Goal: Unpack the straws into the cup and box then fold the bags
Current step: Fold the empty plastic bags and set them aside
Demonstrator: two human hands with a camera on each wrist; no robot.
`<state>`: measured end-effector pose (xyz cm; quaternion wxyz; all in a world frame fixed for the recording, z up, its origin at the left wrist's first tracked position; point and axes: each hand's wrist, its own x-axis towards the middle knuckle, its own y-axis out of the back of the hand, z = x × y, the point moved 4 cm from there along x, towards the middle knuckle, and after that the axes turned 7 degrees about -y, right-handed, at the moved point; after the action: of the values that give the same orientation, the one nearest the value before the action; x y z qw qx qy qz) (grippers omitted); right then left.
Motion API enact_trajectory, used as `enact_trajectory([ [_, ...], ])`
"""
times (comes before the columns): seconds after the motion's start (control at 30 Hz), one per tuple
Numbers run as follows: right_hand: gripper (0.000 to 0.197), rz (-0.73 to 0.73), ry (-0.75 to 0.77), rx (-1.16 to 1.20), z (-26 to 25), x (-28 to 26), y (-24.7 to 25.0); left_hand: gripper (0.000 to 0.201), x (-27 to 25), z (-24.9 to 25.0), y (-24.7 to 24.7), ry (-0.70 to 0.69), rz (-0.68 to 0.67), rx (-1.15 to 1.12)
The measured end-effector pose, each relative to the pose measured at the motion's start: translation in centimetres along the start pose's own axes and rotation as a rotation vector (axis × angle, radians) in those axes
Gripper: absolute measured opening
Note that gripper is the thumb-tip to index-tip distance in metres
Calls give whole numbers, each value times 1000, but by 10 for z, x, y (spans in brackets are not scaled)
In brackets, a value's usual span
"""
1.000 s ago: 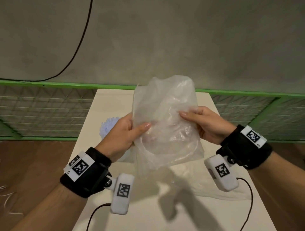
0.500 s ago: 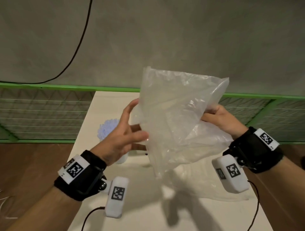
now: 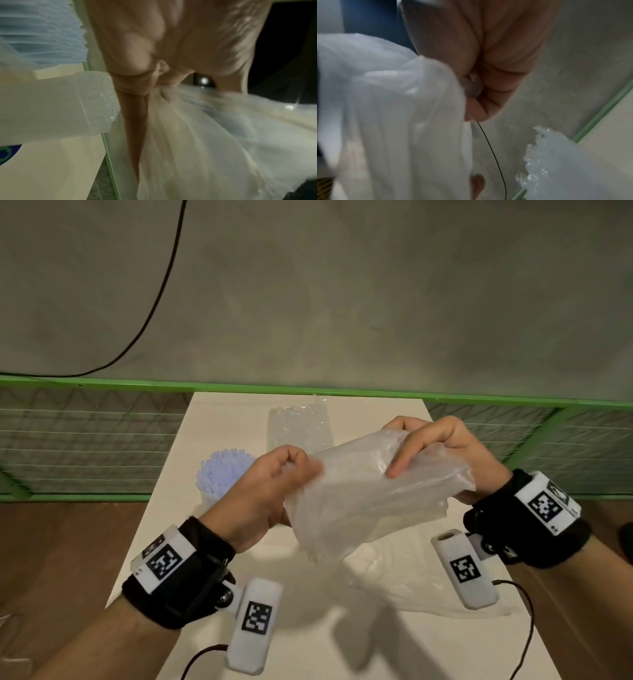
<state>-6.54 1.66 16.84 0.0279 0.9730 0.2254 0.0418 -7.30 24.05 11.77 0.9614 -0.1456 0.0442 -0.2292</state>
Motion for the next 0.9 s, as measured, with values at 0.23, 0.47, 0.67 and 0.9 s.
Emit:
enact_trajectory([
  [0.23,54,-57,-228,306,-2,-4,8,56,-1,10,7,-214,68,133],
  [0.47,88,-83,-403,-13,11,-4,0,32,-6,7,16,-262,217,186],
  [0.67,81,301,-192,434,16,11,1,63,-3,11,10,-405,318,124],
  [0.9,55,197,-288,658,60,18,-66,88,-2,4,-6,-543,386,139],
])
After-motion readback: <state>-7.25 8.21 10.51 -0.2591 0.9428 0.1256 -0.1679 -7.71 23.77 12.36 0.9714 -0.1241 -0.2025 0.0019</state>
